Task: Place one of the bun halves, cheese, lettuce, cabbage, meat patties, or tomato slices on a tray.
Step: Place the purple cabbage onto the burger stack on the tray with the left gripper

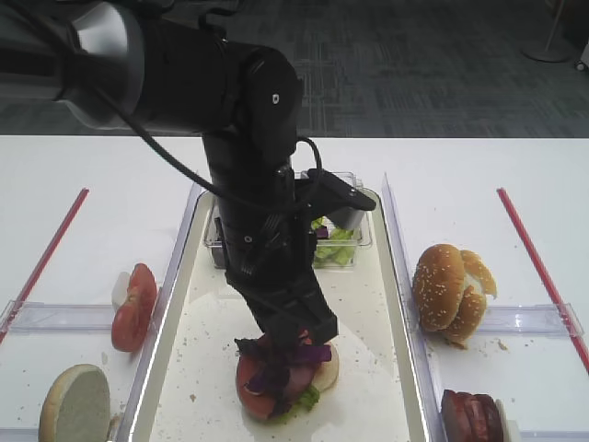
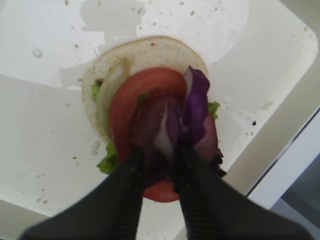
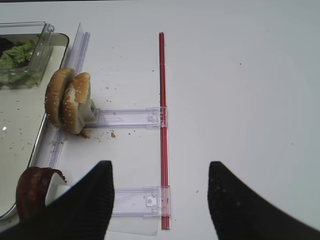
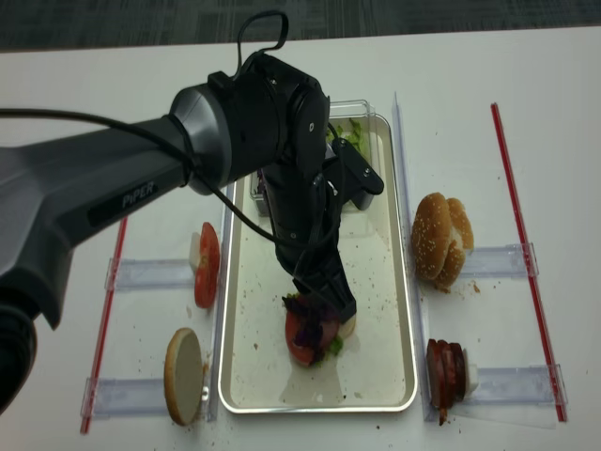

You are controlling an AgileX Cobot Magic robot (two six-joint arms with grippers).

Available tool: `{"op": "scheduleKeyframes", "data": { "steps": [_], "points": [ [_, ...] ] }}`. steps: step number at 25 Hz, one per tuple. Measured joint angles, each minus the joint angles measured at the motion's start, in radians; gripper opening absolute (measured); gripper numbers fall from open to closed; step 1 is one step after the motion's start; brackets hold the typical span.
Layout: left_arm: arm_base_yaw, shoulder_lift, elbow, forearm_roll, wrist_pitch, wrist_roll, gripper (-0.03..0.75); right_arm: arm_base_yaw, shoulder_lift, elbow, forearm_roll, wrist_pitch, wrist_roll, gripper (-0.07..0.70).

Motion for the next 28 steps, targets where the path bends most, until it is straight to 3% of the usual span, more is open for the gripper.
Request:
{"op": "scheduleKeyframes", "data": {
  "steps": [7, 19, 28],
  "points": [
    [0.0, 0.0, 0.0, 0.056, -0.005, -0.014, 0.237, 0.0, 0.0, 0.0, 0.0, 0.0, -0.005, 0.445],
    [0.0, 0.0, 0.0, 0.043, -0.005, -0.018, 0.452, 0.0, 0.0, 0.0, 0.0, 0.0, -0.005, 0.445],
    [0.0, 0.0, 0.0, 0.047, -0.013, -0.018, 0.521, 0.0, 0.0, 0.0, 0.0, 0.0, 0.0, 0.445]
  ]
}}
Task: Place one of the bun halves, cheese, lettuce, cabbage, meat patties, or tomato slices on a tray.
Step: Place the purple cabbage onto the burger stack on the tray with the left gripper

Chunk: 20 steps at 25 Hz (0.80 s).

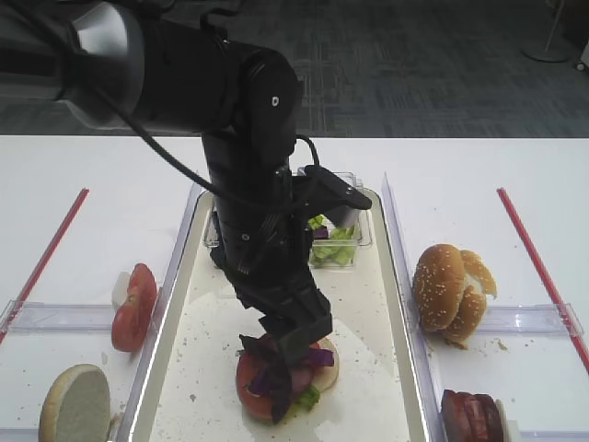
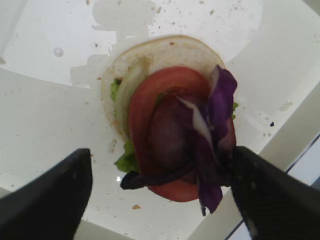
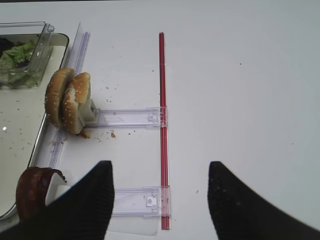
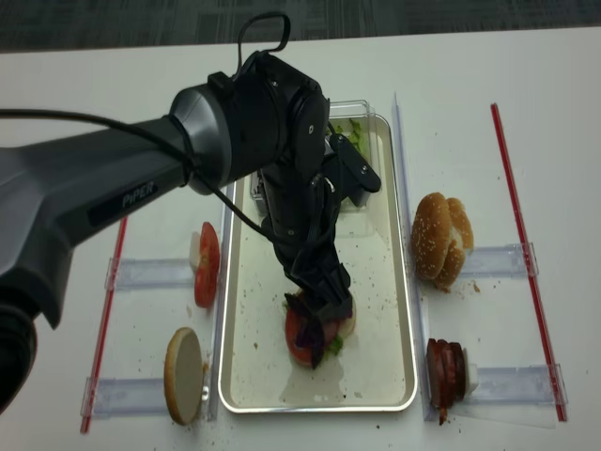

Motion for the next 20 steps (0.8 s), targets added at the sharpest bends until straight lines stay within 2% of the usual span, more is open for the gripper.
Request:
{"op": "scheduleKeyframes", "data": {
  "steps": [15, 20],
  "points": [
    [0.0, 0.0, 0.0, 0.004, 0.008, 0.0, 0.532, 0.0, 0.0, 0.0, 0.0, 0.0, -0.005, 0.445],
    [0.0, 0.0, -0.034, 0.004, 0.025, 0.0, 0.533, 0.0, 0.0, 0.0, 0.0, 0.0, -0.005, 0.445]
  ]
}}
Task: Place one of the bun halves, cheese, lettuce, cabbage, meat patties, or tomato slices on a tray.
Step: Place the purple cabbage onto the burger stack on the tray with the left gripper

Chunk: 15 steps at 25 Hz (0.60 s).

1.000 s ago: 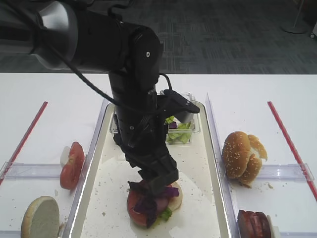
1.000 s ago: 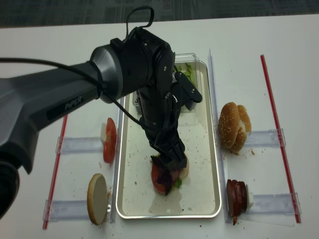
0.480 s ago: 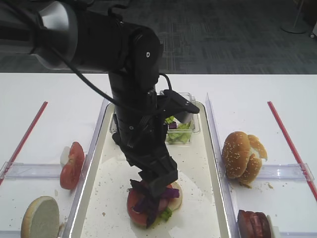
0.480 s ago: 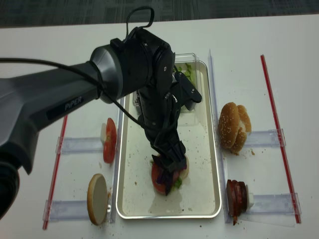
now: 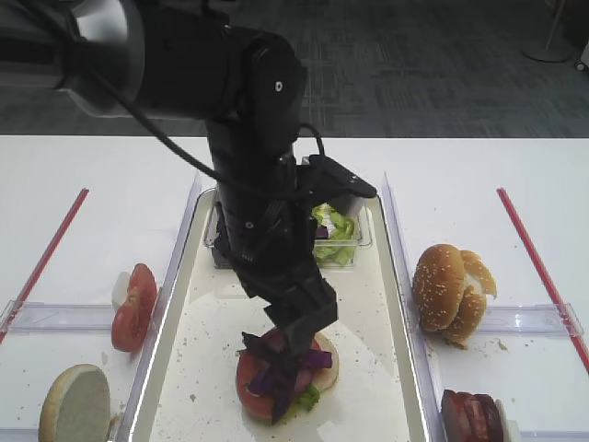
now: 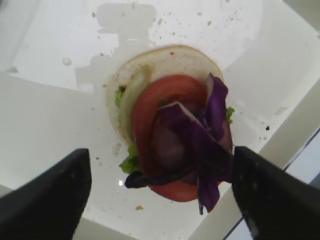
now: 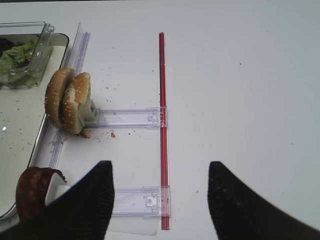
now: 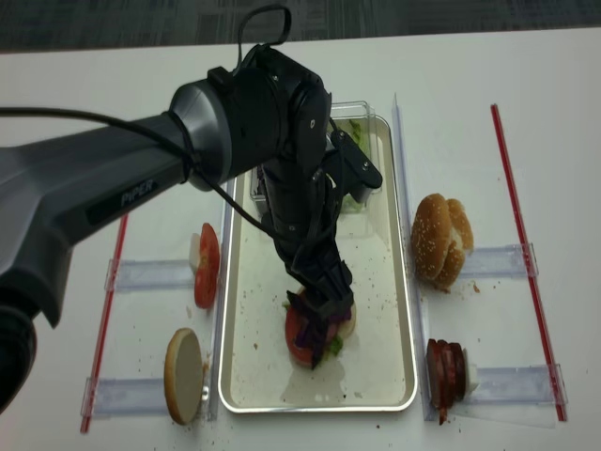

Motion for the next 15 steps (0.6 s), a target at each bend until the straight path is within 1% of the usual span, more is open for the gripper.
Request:
{"op": "scheduleKeyframes", "data": {
  "steps": [4, 7, 9, 15],
  "points": [
    [0.0, 0.0, -0.027, 0.0, 0.011, 0.0, 0.533, 0.0, 0.0, 0.0, 0.0, 0.0, 0.005, 0.445],
    [0.0, 0.0, -0.048, 0.0, 0.044, 0.0, 0.532, 0.0, 0.0, 0.0, 0.0, 0.0, 0.0, 0.445],
    [0.0, 0.0, -0.073, 0.0, 0.057, 0.0, 0.532, 0.0, 0.0, 0.0, 0.0, 0.0, 0.0, 0.445],
    [0.0, 0.0, -0.179, 0.0, 0.062, 0.0, 0.533, 0.0, 0.0, 0.0, 0.0, 0.0, 0.0, 0.445]
  ]
}}
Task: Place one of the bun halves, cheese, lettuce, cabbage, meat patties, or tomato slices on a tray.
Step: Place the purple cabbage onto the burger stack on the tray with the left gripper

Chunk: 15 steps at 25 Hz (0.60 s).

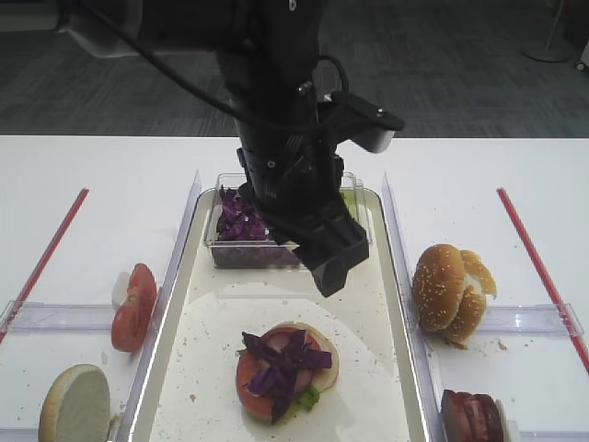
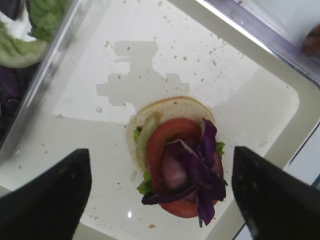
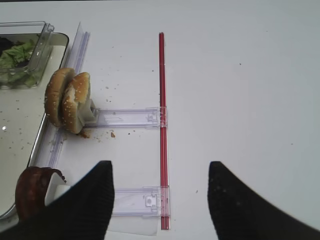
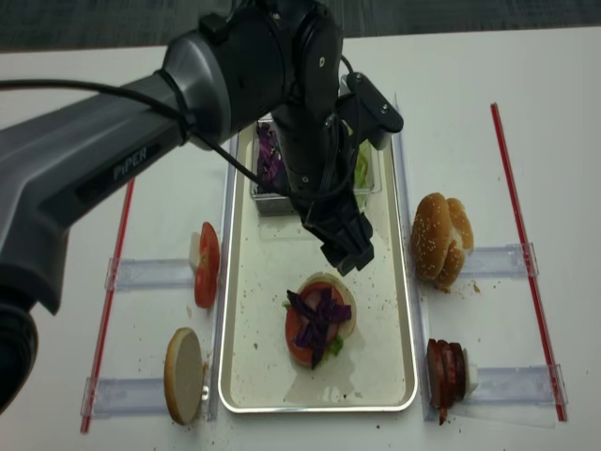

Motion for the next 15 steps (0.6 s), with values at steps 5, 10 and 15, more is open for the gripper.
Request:
{"op": "scheduleKeyframes", "data": {
  "steps": [5, 10, 15],
  "points": [
    [0.012, 0.0, -0.041, 0.0, 0.003, -0.008, 0.532, 0.0, 0.0, 0.0, 0.0, 0.0, 0.0, 0.445],
    [0.066, 0.0, -0.043, 0.0, 0.007, -0.048, 0.532, 0.0, 0.0, 0.0, 0.0, 0.0, 0.0, 0.445],
    [0.124, 0.001, -0.043, 0.0, 0.007, -0.052, 0.533, 0.0, 0.0, 0.0, 0.0, 0.0, 0.0, 0.445]
  ]
}}
